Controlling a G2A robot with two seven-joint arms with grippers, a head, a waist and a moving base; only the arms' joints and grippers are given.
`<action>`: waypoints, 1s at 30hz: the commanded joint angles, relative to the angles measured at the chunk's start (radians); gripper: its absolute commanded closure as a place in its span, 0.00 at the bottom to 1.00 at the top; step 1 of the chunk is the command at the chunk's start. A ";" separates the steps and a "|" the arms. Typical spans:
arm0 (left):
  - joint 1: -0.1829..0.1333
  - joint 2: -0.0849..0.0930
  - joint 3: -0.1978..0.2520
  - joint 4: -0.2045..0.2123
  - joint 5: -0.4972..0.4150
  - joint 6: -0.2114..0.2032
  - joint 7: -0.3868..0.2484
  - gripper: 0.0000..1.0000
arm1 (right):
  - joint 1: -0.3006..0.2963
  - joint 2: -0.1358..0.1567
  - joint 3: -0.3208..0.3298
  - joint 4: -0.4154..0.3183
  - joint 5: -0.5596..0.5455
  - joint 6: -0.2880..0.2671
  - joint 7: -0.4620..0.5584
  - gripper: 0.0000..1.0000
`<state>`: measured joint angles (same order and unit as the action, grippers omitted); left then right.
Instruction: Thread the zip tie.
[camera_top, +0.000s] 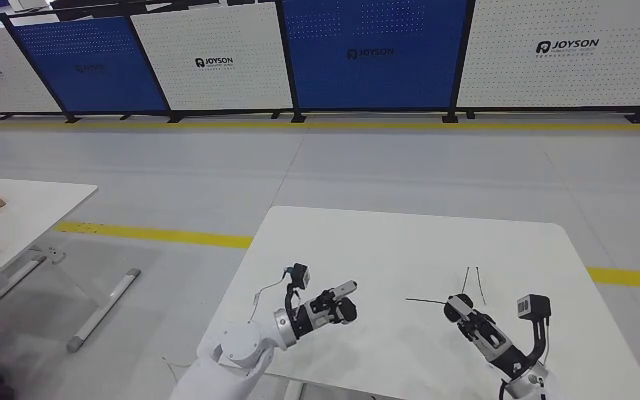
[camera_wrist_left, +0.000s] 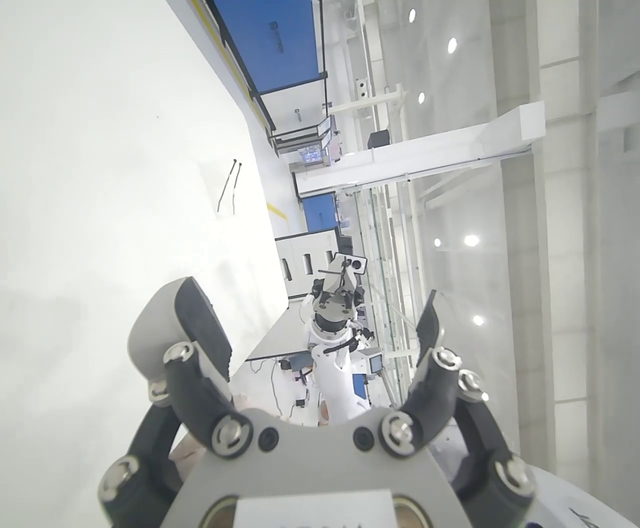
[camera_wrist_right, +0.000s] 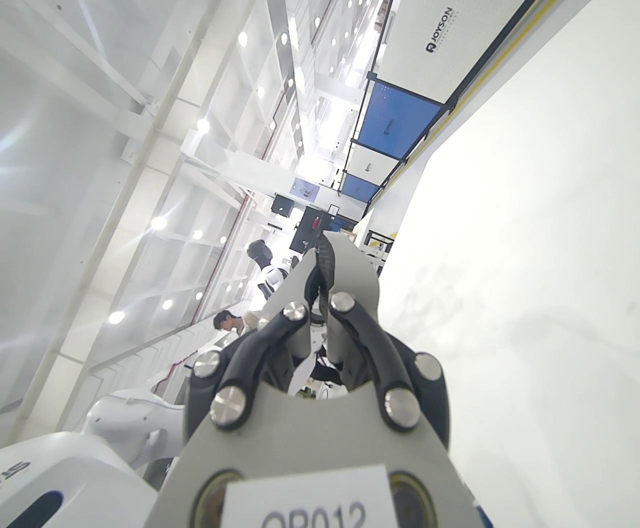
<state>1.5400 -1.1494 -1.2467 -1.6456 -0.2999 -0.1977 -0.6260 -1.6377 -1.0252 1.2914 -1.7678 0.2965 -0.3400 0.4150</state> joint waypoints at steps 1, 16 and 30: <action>-0.003 -0.002 0.033 -0.006 0.067 0.010 0.026 0.00 | 0.000 0.000 0.000 0.000 0.000 0.000 0.000 1.00; -0.134 -0.048 0.247 0.082 0.070 -0.072 0.119 0.00 | 0.000 0.000 0.000 0.000 0.000 0.000 0.000 1.00; -0.145 -0.065 0.279 0.066 0.060 -0.044 0.289 0.00 | 0.010 -0.011 -0.033 0.001 -0.007 0.008 0.005 1.00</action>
<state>1.3995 -1.2116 -0.9770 -1.5774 -0.2587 -0.2535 -0.3785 -1.6320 -1.0351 1.2614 -1.7730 0.2808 -0.3320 0.4056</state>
